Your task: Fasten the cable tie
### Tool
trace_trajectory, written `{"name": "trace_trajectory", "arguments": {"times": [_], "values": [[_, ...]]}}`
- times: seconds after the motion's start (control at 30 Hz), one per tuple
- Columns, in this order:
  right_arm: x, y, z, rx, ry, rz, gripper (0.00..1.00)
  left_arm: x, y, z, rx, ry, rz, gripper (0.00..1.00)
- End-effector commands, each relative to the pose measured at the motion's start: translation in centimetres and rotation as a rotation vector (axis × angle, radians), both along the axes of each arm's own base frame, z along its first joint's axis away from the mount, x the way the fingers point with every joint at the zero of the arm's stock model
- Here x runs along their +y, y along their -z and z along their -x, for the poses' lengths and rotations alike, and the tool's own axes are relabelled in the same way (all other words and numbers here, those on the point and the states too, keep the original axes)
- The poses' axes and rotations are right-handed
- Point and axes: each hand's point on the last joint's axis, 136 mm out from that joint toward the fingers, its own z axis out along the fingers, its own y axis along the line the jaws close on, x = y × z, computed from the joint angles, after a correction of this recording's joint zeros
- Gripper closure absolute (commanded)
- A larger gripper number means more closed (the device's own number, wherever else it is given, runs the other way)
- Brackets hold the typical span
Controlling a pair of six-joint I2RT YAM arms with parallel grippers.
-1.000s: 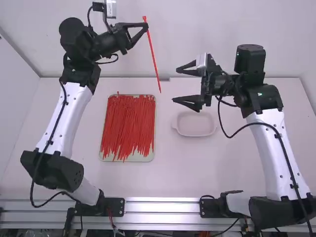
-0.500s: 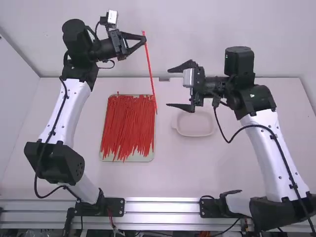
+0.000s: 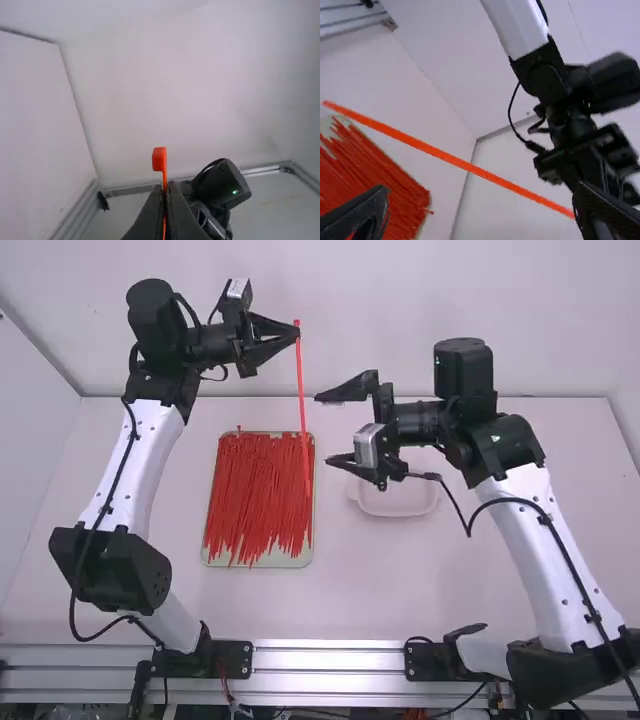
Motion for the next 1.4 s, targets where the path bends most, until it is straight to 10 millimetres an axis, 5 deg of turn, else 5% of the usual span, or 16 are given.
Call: {"name": "trace_trajectory", "arguments": {"times": [0.0, 0.5, 0.57, 0.63, 0.67, 1.13, 1.17, 1.2, 1.37], "values": [[0.7, -1.0, 1.5, -0.168, -0.104, -0.033, 0.02, -0.2, -0.2, 0.7, 0.064, 0.032, 0.013, 0.98], [2.1, -1.3, 3.7, -0.335, -0.223, -0.068, 0.01, -1.0, -0.1, 1.3, 0.198, 0.068, 0.039, 0.98], [2.0, -1.4, 3.8, -0.341, -0.233, -0.076, 0.12, -1.0, -0.1, 1.3, 0.199, 0.071, 0.038, 0.98], [1.7, -1.8, 4.2, -0.338, -0.258, -0.104, 0.38, -1.0, -0.1, 1.3, 0.198, 0.071, 0.038, 0.98], [1.5, -2.0, 4.3, -0.347, -0.271, -0.119, 0.43, -1.0, -0.1, 1.3, 0.202, 0.071, 0.039, 0.98], [-0.1, -3.2, 4.3, -0.411, -0.313, -0.194, 0.44, -2.2, -0.3, 0.7, 0.277, 0.03, 0.071, 0.98], [0.0, -3.2, 4.4, -0.416, -0.316, -0.195, 0.51, -2.5, -0.3, 0.8, 0.278, 0.035, 0.07, 0.98], [0.1, -3.2, 4.4, -0.421, -0.317, -0.194, 0.71, -2.7, -0.3, 0.9, 0.28, 0.04, 0.07, 0.98], [0.1, -3.2, 4.4, -0.422, -0.317, -0.193, 0.83, -2.9, -0.5, 0.6, 0.268, 0.026, 0.075, 0.98]]}}
